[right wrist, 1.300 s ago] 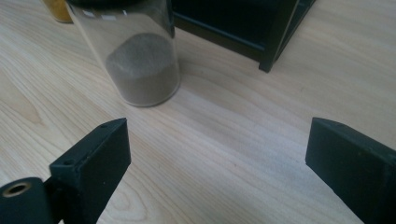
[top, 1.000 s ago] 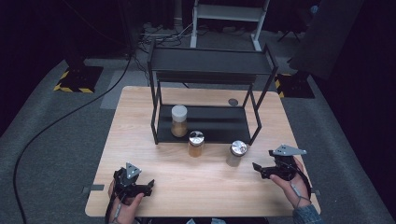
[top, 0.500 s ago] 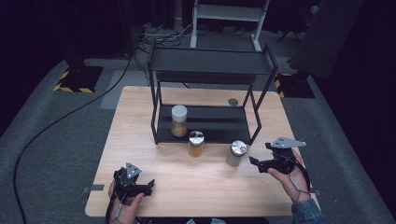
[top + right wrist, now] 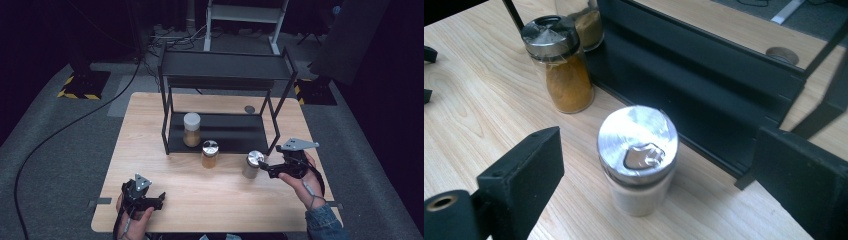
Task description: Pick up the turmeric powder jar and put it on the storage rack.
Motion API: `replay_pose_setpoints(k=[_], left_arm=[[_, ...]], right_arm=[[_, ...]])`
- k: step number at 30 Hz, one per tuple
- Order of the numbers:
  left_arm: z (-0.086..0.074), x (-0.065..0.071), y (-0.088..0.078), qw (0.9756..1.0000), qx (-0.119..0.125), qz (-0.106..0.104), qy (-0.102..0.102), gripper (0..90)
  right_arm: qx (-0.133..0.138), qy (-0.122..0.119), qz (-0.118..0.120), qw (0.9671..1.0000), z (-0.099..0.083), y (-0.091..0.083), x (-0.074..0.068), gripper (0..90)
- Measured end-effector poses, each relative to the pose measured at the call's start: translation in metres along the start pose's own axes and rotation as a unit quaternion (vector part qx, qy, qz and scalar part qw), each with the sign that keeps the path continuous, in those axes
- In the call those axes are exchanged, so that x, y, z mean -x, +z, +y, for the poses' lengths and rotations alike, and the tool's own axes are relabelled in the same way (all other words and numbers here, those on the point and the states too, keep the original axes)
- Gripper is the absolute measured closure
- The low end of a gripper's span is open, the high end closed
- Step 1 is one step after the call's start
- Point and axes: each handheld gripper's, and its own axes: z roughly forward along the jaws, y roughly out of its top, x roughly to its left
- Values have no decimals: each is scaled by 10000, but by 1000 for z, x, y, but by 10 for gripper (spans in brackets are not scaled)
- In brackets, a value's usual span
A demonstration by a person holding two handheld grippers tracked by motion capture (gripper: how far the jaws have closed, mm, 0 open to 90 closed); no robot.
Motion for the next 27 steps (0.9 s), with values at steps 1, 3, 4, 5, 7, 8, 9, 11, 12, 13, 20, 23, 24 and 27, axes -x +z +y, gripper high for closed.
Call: replay_pose_setpoints(k=[1, 3, 4, 5, 7, 8, 9, 11, 12, 13, 20, 23, 24, 27], left_arm=[[0, 0, 0, 10000, 11, -3, -16, 19], [0, 0, 0, 10000, 9, -5, -17, 17], [0, 0, 0, 10000, 10, -7, -14, 17], [0, 0, 0, 10000, 10, -6, -12, 17], [0, 0, 0, 10000, 11, -7, -14, 17], [0, 0, 0, 10000, 10, -6, -12, 17], [0, 0, 0, 10000, 10, -7, -13, 17], [0, 0, 0, 10000, 11, -7, -13, 17], [0, 0, 0, 10000, 10, -6, -13, 17], [0, 0, 0, 10000, 11, -6, -14, 17], [0, 0, 0, 10000, 10, -6, -14, 17], [0, 0, 1, 10000, 12, -6, -15, 17], [0, 0, 1, 10000, 9, -5, -15, 17], [0, 0, 1, 10000, 7, -2, -6, 14]], right_arm=[[-7, -9, 8, 10000, 2, 1, 0, 66], [-14, -28, 36, 10000, 5, 4, -1, 66], [-30, -41, 51, 10000, 6, 5, -1, 66], [-36, -49, 60, 10000, 8, 6, -1, 66], [-35, -46, 74, 10000, 10, 7, -1, 66], [-23, -29, 85, 10000, 11, 8, -1, 66], [-7, -14, 105, 9999, 12, 9, -1, 66], [3, -14, 132, 9999, 14, 11, -1, 66], [3, -19, 145, 9999, 15, 12, -1, 66], [-1, -30, 158, 9999, 17, 13, -2, 66], [-11, -97, 264, 9996, 26, 22, -4, 66], [-9, -117, 305, 9995, 30, 25, -5, 66], [-7, -128, 314, 9994, 31, 27, -6, 66], [-2, -149, 352, 9993, 35, 30, -7, 66]])
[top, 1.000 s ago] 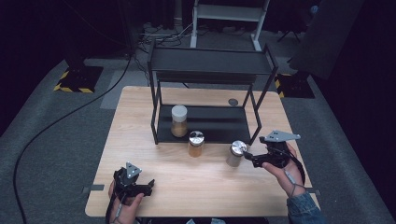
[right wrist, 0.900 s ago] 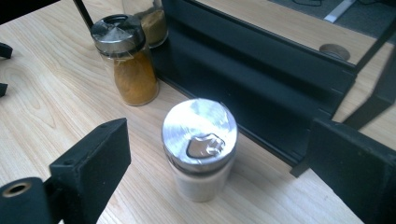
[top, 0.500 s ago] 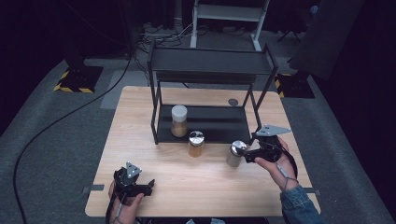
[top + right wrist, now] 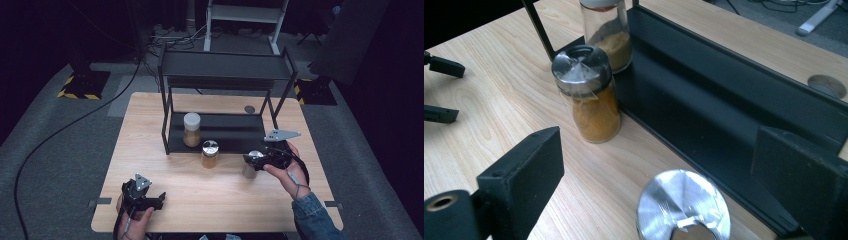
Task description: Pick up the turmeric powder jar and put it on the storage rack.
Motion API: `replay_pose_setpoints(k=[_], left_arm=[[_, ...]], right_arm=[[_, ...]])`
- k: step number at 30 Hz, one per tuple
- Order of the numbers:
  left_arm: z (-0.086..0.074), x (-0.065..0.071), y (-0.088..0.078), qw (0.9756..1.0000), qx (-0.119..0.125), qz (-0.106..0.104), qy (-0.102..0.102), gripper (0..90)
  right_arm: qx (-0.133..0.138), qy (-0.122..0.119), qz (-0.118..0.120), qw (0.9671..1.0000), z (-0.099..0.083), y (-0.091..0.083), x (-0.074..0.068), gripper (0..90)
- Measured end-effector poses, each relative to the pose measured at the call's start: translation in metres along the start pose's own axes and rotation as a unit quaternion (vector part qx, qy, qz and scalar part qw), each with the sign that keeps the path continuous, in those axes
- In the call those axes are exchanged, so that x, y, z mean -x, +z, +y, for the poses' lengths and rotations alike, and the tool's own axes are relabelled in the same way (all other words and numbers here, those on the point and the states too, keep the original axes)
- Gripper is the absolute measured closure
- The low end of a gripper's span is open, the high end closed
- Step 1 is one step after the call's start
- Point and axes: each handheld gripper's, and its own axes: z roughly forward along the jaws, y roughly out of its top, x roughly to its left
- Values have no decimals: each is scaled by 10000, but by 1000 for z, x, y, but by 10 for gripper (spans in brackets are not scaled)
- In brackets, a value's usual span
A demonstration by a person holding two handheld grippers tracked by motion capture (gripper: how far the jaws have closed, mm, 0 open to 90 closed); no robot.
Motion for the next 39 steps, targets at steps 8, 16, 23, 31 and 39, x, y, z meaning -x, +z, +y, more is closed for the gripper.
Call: replay_pose_setpoints(k=[8, 16, 23, 31, 39], left_arm=[[0, 0, 0, 10000, 2, 2, 0, 14], [0, 0, 0, 10000, 0, 4, -1, 13], [0, 1, 0, 10000, 3, 7, -6, 13], [0, 0, 0, 10000, -1, 6, -1, 13], [0, 0, 0, 10000, -2, 6, 0, 13]], right_arm=[[4, -53, 102, 9999, 10, 10, -3, 66], [20, -198, 154, 9997, 28, 17, -5, 66], [58, -257, 214, 9994, 41, 22, -7, 65], [46, -259, 301, 9992, 50, 36, -10, 61], [36, -274, 335, 9991, 56, 50, -14, 54]])
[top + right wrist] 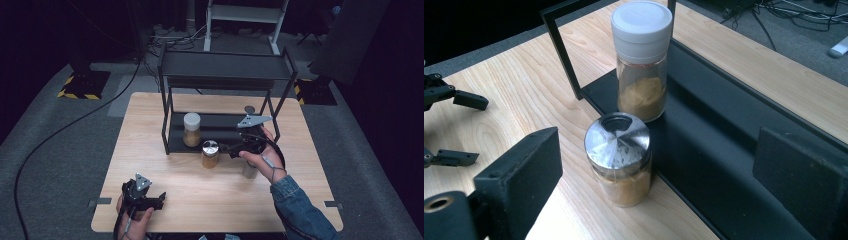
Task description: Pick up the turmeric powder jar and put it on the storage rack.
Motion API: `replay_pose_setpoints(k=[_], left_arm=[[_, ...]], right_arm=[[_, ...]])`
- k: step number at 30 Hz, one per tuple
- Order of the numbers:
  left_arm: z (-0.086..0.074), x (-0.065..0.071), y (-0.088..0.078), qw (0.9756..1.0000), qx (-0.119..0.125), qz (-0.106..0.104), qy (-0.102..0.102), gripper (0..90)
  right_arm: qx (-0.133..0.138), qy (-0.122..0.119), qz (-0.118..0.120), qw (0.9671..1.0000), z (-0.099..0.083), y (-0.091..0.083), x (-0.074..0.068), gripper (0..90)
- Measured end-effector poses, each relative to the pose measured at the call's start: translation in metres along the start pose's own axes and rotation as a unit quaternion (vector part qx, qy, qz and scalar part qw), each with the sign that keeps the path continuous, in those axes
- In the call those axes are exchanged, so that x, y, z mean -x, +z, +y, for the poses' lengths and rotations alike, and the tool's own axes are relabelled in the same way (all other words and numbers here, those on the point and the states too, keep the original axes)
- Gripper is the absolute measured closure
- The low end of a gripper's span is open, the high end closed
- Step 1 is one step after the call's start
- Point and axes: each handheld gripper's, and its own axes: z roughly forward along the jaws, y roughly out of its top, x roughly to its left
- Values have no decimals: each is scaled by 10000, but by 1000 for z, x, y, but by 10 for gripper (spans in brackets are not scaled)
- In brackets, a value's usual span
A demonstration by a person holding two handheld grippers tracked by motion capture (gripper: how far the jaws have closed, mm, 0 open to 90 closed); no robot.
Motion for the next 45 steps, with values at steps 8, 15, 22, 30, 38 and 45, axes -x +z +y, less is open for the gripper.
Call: replay_pose_setpoints(k=[8, 15, 22, 30, 38, 45], left_arm=[[0, 0, 0, 10000, -1, 0, 1, 13], [0, 0, 0, 10000, 0, 1, 0, 13], [0, 0, 0, 10000, 0, 1, 0, 14], [0, 0, 0, 10000, 0, 0, 0, 14], [0, 0, 0, 10000, 0, 0, 1, 13], [0, 0, 0, 10000, -1, 0, 2, 13]], right_arm=[[-108, -27, 6, 9999, 6, 13, -4, 49], [-165, -44, 70, 9998, 10, 25, -6, 48], [-225, -23, 140, 9996, 10, 40, -9, 48], [-352, -8, 217, 9991, 9, 57, -11, 49], [-478, 3, 235, 9986, 6, 73, -12, 54], [-574, 46, 244, 9980, 2, 84, -12, 67]])
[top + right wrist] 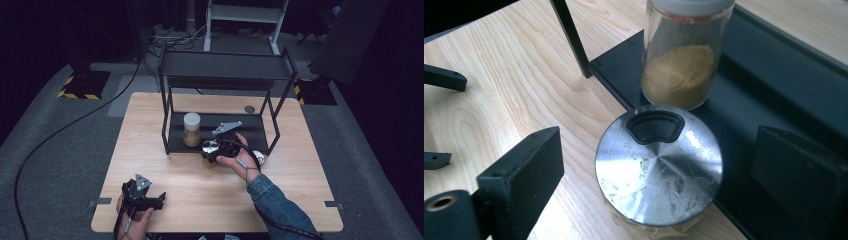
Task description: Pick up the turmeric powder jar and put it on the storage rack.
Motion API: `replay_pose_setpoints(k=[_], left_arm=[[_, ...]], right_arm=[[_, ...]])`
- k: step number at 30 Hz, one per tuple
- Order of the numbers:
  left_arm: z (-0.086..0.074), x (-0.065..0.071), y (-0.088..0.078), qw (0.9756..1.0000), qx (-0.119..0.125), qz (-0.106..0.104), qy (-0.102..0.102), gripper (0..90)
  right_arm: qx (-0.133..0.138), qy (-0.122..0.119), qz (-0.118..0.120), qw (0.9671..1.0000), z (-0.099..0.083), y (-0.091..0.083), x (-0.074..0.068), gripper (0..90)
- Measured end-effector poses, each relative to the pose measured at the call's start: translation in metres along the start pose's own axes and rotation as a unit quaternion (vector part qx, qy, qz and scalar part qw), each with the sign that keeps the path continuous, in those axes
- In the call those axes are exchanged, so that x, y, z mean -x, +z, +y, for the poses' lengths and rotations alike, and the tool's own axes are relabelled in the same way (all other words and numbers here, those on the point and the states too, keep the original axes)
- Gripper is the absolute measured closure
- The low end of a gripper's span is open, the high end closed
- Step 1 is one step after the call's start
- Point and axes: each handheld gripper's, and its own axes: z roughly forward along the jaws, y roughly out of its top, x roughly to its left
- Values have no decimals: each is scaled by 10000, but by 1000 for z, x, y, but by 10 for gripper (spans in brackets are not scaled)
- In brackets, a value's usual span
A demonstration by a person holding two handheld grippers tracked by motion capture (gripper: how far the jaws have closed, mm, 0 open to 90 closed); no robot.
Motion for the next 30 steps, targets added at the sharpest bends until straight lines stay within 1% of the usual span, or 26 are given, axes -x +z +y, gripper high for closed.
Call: replay_pose_setpoints(k=[6, 16, 23, 24, 26, 30], left_arm=[[0, 0, 0, 10000, 0, 1, -2, 13], [0, 0, 0, 10000, 0, 0, -2, 13], [0, 0, 0, 10000, -4, 2, -2, 13], [0, 0, 0, 10000, -4, 4, -6, 13], [0, 0, 0, 10000, 0, 6, -16, 13], [0, 0, 0, 10000, -7, 10, -18, 13]], right_arm=[[-98, -5, 8, 10000, -1, 9, 1, 87], [-285, 21, 41, 9996, -3, 27, 3, 144], [-399, 18, 14, 9992, -4, 33, 3, 212], [-400, 11, 12, 9992, -4, 34, 3, 234], [-411, -77, -13, 9991, -5, 35, 2, 290], [-446, -191, -47, 9988, -3, 35, -1, 309]])
